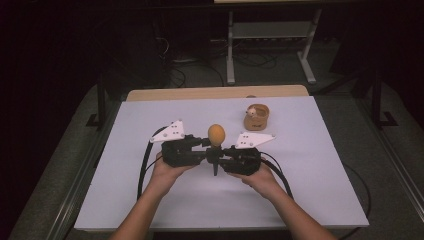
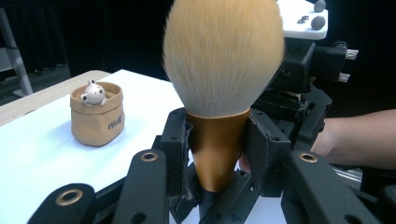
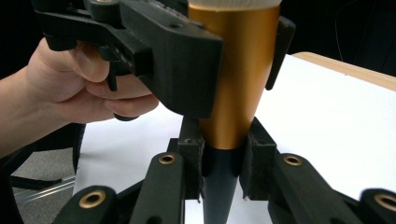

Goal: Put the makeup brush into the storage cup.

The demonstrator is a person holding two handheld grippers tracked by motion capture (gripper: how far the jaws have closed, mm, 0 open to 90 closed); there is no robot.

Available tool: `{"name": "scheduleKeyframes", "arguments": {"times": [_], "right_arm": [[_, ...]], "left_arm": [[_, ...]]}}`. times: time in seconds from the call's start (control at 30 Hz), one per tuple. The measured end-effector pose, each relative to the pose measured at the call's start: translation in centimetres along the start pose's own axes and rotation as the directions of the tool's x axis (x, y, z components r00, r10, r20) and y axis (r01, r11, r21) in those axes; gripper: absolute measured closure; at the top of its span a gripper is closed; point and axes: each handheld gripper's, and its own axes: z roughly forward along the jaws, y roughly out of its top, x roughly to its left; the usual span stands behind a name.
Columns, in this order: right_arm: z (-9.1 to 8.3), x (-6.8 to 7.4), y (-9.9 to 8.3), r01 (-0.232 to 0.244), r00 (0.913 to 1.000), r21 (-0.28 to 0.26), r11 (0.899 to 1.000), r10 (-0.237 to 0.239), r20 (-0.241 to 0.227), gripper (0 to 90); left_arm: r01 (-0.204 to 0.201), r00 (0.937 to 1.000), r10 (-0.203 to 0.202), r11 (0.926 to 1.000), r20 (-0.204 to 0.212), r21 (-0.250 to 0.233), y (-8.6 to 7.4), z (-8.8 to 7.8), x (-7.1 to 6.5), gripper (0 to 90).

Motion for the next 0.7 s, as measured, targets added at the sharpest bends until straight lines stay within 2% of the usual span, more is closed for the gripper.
{"name": "scheduleKeyframes", "arguments": {"times": [0.53,0.63,0.7], "right_arm": [[-0.03,0.11,0.02,0.005,0.9999,0.014,1.000,-0.005,0.016,73.1],[-0.04,0.09,-0.01,-0.002,0.9998,0.018,1.000,0.002,0.022,73.1],[-0.11,-0.02,0.01,-0.006,0.9997,0.012,1.000,0.006,0.022,73.2]], "left_arm": [[-0.008,1.0000,0.008,1.0000,-0.003,0.005,-0.09,0.03,0.06,62.1],[-0.017,0.9997,0.018,0.9998,-0.018,0.014,-0.08,-0.01,0.06,59.0],[-0.016,0.9998,0.016,0.9998,-0.013,0.011,-0.08,-0.05,0.08,55.3]]}}
